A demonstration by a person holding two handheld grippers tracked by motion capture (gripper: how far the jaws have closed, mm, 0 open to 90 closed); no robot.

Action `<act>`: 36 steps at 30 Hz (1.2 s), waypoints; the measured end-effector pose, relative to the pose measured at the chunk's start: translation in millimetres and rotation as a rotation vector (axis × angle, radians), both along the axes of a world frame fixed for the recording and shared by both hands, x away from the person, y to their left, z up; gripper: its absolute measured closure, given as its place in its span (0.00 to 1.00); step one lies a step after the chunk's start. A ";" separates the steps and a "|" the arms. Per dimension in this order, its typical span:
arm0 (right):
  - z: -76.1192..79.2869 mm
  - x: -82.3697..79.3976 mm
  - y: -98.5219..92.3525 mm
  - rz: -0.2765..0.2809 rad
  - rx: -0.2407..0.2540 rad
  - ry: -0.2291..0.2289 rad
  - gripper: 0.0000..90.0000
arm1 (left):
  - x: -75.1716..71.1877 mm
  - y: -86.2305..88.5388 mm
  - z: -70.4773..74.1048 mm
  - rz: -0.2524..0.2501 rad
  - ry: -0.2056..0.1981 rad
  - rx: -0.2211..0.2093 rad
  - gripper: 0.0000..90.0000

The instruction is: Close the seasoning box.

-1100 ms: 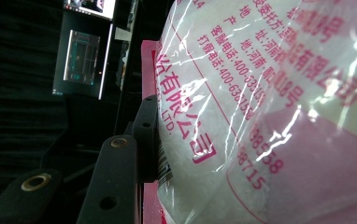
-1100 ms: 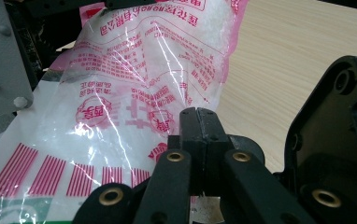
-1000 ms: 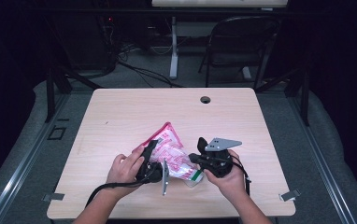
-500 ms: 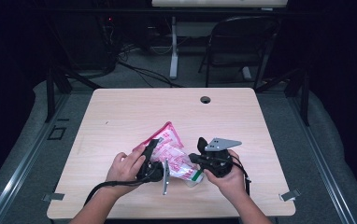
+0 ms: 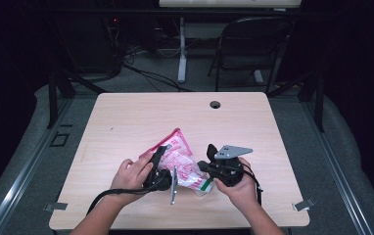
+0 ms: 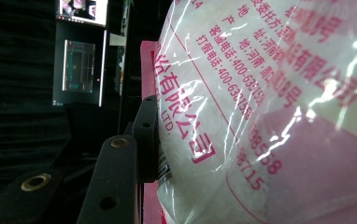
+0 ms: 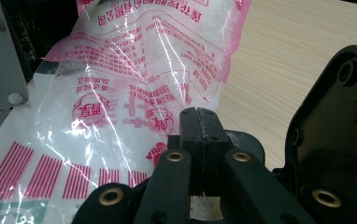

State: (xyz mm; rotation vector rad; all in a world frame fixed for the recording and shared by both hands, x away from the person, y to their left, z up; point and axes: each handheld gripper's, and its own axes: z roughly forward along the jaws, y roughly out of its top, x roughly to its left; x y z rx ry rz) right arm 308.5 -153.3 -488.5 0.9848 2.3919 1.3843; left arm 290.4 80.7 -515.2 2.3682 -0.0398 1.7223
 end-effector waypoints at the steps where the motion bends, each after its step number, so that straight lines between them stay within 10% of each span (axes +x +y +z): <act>1: -0.2 0.0 0.0 -0.001 -0.002 -0.001 1.00 | 0.2 0.0 0.0 -0.003 -0.002 0.003 0.68; 36: -2.4 -0.1 -1.0 -0.011 -0.020 -0.005 1.00 | -0.1 -6.3 4.0 -0.028 -0.046 0.074 0.69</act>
